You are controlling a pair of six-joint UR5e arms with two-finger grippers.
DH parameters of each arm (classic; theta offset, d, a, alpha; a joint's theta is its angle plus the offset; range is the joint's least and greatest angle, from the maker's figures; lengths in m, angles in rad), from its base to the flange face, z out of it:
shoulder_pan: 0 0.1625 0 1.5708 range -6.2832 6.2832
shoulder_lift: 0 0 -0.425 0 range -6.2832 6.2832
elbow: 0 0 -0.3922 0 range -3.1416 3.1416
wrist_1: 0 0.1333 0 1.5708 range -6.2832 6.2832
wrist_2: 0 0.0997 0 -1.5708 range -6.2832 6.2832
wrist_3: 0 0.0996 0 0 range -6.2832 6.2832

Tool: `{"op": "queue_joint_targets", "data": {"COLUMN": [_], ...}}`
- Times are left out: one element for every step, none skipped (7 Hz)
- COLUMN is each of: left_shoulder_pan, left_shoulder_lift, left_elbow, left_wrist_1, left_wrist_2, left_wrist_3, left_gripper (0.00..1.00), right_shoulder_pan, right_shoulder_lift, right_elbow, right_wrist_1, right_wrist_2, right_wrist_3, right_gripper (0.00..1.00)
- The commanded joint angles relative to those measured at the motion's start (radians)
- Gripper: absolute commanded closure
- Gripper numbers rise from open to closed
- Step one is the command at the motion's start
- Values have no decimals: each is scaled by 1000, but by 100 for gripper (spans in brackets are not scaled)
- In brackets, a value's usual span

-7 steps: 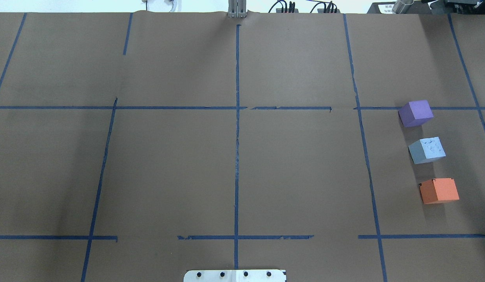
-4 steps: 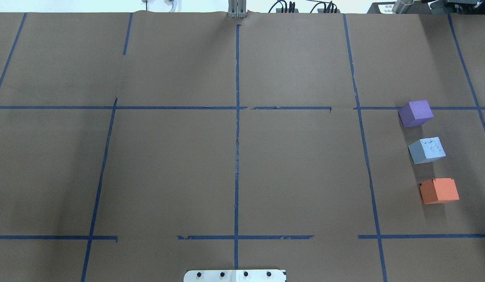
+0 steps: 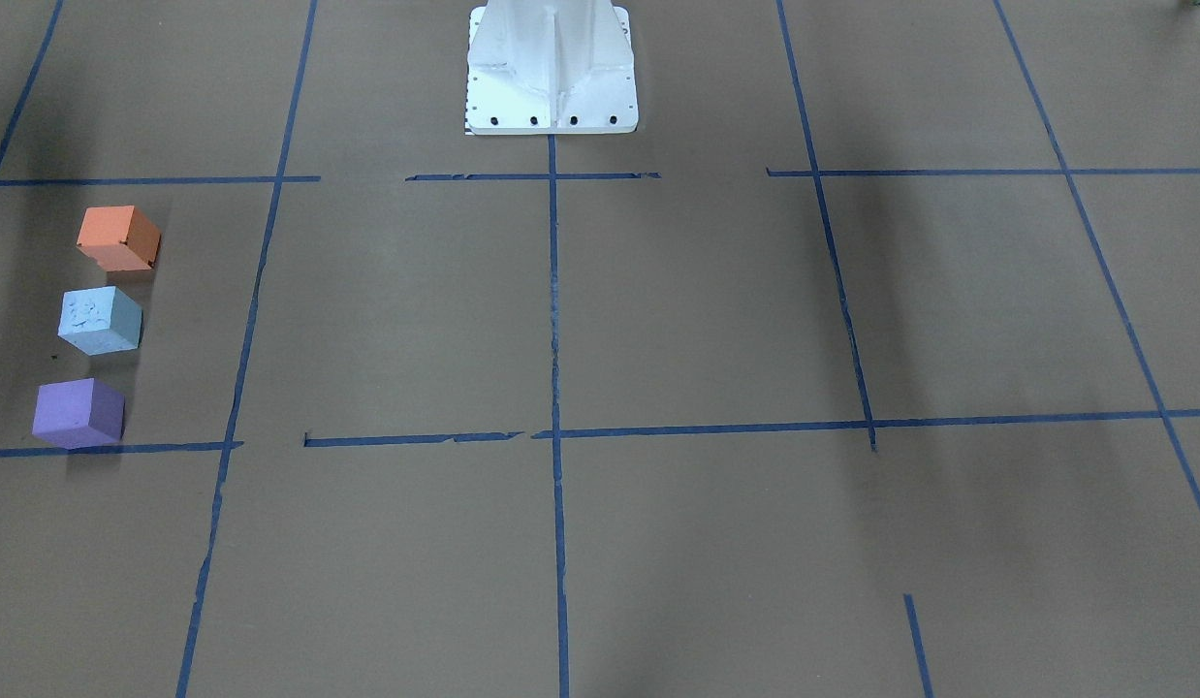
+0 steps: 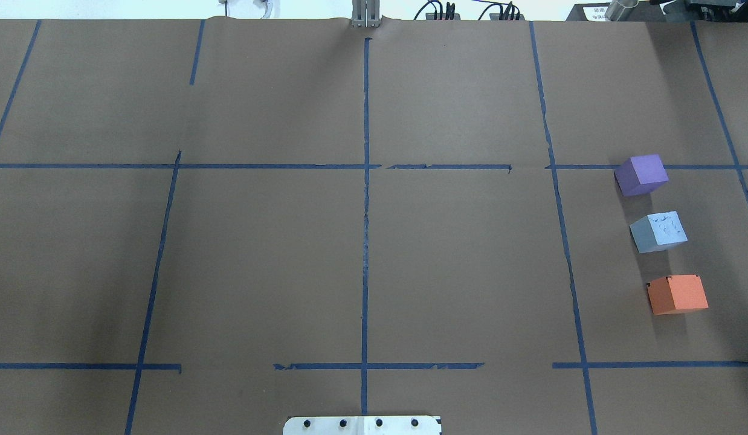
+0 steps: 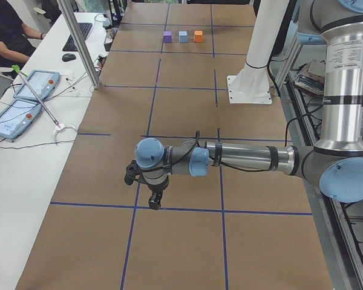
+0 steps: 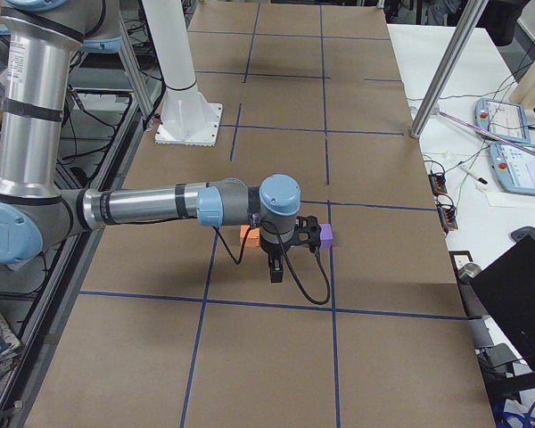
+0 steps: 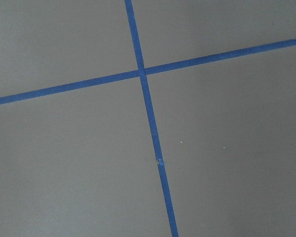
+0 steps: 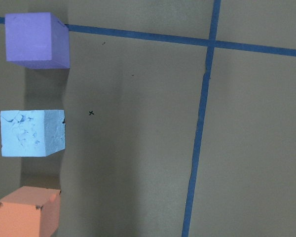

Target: Place blue block between orange and purple blocks

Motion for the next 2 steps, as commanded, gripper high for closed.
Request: {"op": "queue_joint_targets", "data": {"left_shoulder_pan": [1, 3], "left_shoulder_lift": [-28, -38], "left_elbow": [-2, -2], "left_wrist_1": [-2, -5], "left_wrist_2": [11, 25], "left_wrist_3": [1, -6], "left_gripper": [0, 0], "right_shoulder_pan": [0, 0], "right_shoulder_lift": [1, -1], "right_elbow": [-5, -4], "right_wrist_1": [3, 0], "right_wrist_2": [1, 1], "right_wrist_3": [0, 0], "right_gripper": [0, 0]}}
